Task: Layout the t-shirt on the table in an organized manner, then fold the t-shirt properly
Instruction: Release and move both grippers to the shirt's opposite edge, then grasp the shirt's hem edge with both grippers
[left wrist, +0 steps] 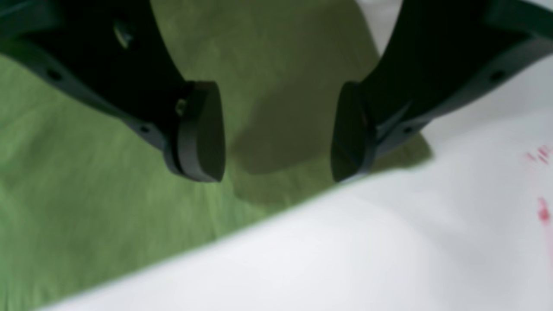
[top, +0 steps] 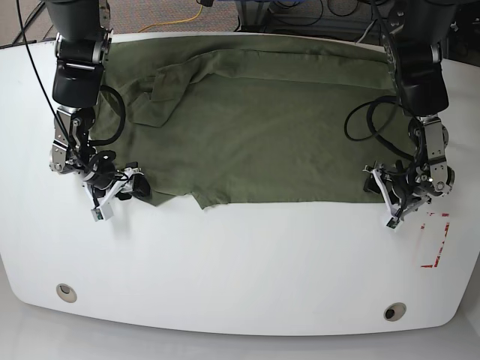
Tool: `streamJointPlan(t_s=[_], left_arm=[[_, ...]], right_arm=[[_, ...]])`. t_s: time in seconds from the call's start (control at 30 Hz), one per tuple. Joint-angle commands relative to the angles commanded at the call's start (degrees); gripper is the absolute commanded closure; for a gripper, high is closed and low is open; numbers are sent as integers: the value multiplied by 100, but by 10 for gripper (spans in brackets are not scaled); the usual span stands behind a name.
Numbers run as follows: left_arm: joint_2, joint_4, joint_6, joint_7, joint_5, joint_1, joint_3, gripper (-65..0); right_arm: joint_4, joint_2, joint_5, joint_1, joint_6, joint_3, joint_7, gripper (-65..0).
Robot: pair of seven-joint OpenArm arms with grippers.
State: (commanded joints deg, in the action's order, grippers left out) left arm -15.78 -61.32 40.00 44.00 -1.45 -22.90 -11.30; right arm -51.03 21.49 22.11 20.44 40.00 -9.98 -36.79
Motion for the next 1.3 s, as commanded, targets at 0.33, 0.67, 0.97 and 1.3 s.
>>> streamJointPlan(t_s=[0.33,0.67,0.97,1.3], left_arm=[[0,-9,0,0,-18,88,0,-358],[-141,-545,0,273,-26,88,-185,-361],[-369,-185,0,246,-26,-123,-413,-363],[-809,580,0,-387,-9,-141,-387,-364]], right_arm=[[-88,0,0,18,0,9,-18,0],[-1037,0,0,-88,0,9,-519,0],[-1609,-35,0,-281,0,9,-738,0],[-1653,-44,0,-308,0,9,-774,0]])
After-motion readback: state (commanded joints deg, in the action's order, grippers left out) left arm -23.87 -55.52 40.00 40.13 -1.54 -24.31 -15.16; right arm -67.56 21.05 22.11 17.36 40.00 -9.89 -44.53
